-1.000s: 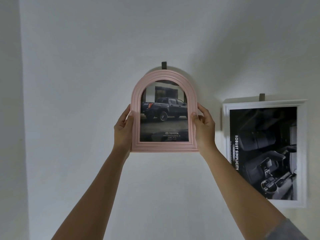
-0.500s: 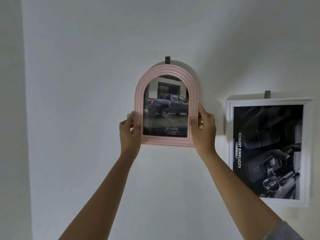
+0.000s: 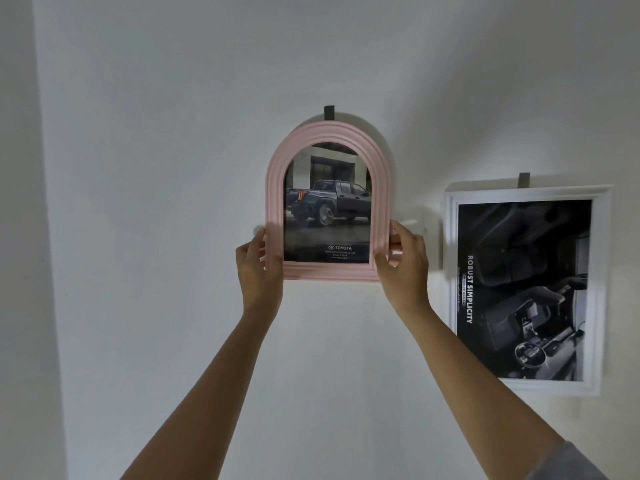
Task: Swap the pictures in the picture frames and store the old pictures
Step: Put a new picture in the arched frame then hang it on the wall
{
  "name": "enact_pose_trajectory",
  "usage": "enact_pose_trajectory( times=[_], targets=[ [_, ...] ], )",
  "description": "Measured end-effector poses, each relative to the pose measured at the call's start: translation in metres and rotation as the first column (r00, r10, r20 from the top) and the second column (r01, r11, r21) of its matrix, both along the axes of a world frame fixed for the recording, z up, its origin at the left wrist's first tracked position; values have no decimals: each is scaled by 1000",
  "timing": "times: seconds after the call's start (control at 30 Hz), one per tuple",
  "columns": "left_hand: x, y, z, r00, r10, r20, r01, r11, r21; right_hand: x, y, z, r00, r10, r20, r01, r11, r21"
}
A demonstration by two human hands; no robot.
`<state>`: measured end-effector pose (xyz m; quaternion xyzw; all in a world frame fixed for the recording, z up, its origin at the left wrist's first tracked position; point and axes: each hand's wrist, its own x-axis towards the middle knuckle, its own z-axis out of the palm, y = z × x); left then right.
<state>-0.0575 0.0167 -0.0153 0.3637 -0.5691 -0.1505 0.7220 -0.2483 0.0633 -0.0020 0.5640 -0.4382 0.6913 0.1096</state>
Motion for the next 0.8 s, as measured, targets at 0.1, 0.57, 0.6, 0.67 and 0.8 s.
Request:
enact_pose_trajectory(
  times=[0.1,0.57,0.6,0.67,0.8],
  targets=[
    [2,4,0,1000,-6,7,6,1000,8,0,3,-1,1000,-4,2,4,1000,-7],
    [7,11,0,993,-10,115,5,999,46,0,20,0,999,-27,-19,29,995,92],
    [8,13,1,991,-5,136,-2,998,57,1,22,2,999,-29,-26,31,993,110],
    [9,17,3,983,4,183,-20,996,83,2,28,5,999,-28,-42,35,988,151],
    [10,34,7,956,75,285,-104,991,87,2,45,11,998,-42,-52,54,969,243]
  ],
)
